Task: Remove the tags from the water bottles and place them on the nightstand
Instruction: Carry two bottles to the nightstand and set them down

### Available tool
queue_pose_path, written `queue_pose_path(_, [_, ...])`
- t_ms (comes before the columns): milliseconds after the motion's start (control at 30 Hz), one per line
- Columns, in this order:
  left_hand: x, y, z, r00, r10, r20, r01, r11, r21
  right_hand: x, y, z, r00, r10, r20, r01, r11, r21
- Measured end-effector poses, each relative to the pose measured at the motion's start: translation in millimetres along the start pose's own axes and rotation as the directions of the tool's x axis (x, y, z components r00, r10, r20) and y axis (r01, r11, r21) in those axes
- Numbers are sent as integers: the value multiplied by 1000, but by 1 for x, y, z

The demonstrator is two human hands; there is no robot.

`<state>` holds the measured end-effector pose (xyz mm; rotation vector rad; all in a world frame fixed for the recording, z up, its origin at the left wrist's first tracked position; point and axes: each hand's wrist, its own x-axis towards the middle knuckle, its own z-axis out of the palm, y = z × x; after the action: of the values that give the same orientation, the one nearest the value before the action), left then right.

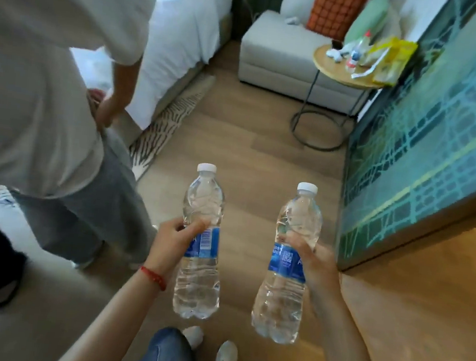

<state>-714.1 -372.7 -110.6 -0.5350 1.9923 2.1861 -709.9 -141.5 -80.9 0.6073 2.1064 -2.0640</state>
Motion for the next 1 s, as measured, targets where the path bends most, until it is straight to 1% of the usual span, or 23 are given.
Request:
queue_pose_path(167, [-16,-6,-30,984,13,-176,-23,998,-54,12,-6,36,983,22,183,-20,1000,-14])
queue_pose_path(267, [-19,-8,-48,958,25,-287,-44,997,-62,15,-10,60,961,28,275,-19,999,-37])
queue_pose_path(333, [-21,-7,-60,944,29,-328,-51,997,-58,17,-12,75,943,31,331,-12,998,-57])
queue_pose_path(467, [-22,-5,-84,921,33,-388,-78,992,-100,20,-14,105,915,22,403,10,997,-78])
queue_pose_path(600, [-20,-3,-112,913,34,-406,-81,992,-99,22,-14,142,898,24,438,21,995,-98])
queue_pose_path(733, [-18,-2,-150,896,38,-443,-96,990,-108,17,-12,186,867,29,498,46,990,-137])
queue_pose_path(833, [-14,-1,-180,889,20,-457,-80,990,-112,15,-11,223,843,59,534,31,987,-156])
queue_pose_path(1000, [-5,-4,-233,850,-19,-526,-72,986,-153,12,-6,286,818,46,573,72,981,-181])
